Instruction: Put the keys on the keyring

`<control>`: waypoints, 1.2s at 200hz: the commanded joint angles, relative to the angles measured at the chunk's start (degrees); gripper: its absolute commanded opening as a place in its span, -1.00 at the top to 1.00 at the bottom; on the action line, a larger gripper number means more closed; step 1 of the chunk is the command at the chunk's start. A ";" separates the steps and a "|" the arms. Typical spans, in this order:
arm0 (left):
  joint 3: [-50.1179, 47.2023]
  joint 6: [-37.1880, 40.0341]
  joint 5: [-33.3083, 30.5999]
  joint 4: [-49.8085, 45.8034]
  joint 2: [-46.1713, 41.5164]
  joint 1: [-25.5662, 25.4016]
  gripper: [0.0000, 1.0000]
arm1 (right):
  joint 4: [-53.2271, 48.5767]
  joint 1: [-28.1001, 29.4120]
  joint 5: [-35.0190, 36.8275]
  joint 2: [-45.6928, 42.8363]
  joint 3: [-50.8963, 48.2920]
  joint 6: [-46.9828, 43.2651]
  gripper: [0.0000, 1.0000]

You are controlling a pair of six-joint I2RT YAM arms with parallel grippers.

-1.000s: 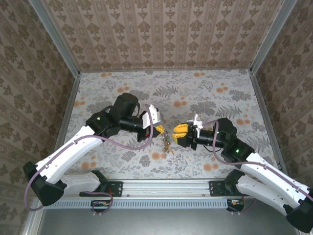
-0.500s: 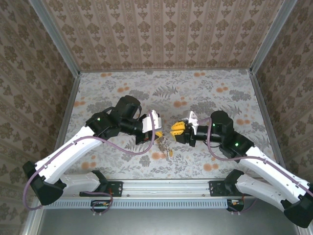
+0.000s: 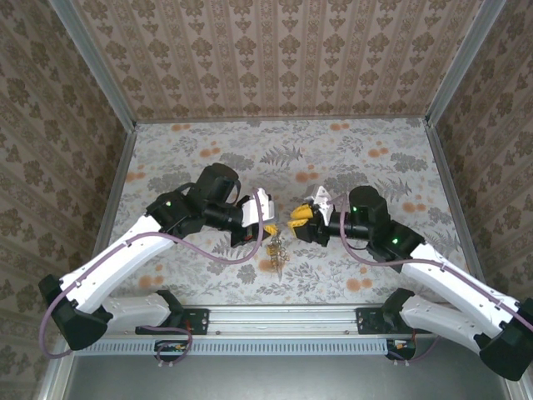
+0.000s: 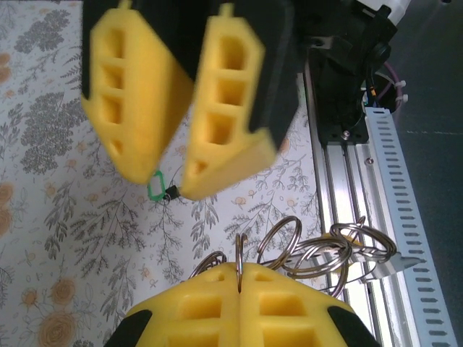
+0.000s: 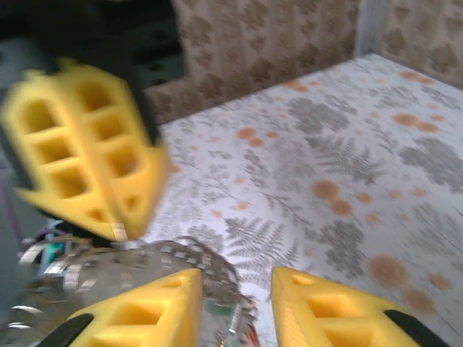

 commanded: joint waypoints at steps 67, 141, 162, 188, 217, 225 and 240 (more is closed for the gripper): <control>-5.74 -0.91 -0.30 2.63 -2.65 -0.59 1.00 | -18.35 -2.94 27.01 -2.00 -8.34 24.38 0.17; -9.68 -5.61 4.45 6.99 -4.64 -0.62 1.00 | -13.64 -3.86 28.10 14.28 -7.73 22.49 0.28; -10.13 -6.15 4.53 7.64 -4.91 -0.71 1.00 | -13.25 -4.10 27.92 19.90 -5.24 21.53 0.33; -9.99 -6.03 4.44 7.24 -4.76 -0.68 1.00 | -10.03 -4.74 26.97 23.53 -4.57 21.85 0.37; -10.24 -6.01 4.45 7.21 -5.01 -0.69 1.00 | -8.05 -5.23 26.03 28.50 -3.09 21.95 0.44; -10.27 -6.04 4.45 7.11 -5.02 -0.69 1.00 | -7.81 -5.37 26.00 29.50 -2.84 21.95 0.46; -10.32 -5.93 4.28 7.13 -5.11 -0.73 1.00 | -7.58 -5.75 26.21 30.68 -2.55 21.76 0.46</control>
